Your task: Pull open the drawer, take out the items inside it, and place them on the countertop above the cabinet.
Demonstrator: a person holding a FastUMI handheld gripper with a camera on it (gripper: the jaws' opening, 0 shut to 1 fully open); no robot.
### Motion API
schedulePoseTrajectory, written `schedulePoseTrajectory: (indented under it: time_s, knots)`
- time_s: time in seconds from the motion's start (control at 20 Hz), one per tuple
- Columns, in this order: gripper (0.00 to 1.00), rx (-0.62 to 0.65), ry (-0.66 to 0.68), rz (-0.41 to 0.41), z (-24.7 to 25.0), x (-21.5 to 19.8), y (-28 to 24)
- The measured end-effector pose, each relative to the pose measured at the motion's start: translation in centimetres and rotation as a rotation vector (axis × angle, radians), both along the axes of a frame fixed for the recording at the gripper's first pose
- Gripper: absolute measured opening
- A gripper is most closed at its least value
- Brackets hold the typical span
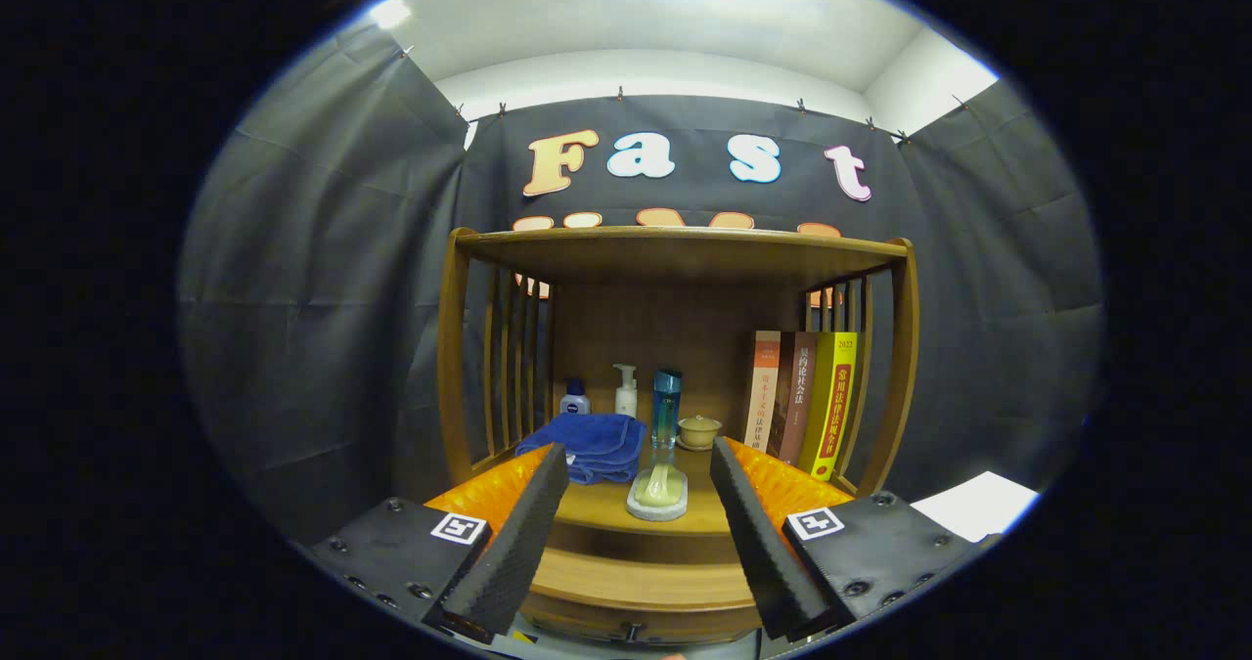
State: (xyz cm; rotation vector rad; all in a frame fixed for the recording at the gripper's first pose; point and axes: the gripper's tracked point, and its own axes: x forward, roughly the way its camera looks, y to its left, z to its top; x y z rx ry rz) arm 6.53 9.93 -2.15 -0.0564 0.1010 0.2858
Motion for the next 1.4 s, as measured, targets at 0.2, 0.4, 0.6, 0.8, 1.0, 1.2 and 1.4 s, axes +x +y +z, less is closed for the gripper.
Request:
schedulePoseTrajectory:
  time_s: [0.2, 0.4, 0.6, 0.8, 1.0, 1.2, 1.4]
  knots:
    - [0.97, 0.000, 0.002, -0.016, -2.0, -2.5, -0.7]
    - [0.96, -0.003, -0.008, -0.059, -2.8, -4.6, -1.6]
    - [0.96, -0.013, 0.014, -0.069, -5.8, -6.3, -2.4]
    - [0.96, -0.010, 0.089, -0.064, -10.8, -8.1, -2.9]
    - [0.96, -0.006, 0.143, -0.064, -14.5, -9.7, -3.4]
    - [0.96, -0.009, 0.130, -0.072, -16.3, -10.4, -3.5]
    - [0.96, 0.000, 0.170, -0.091, -18.8, -10.2, -3.4]
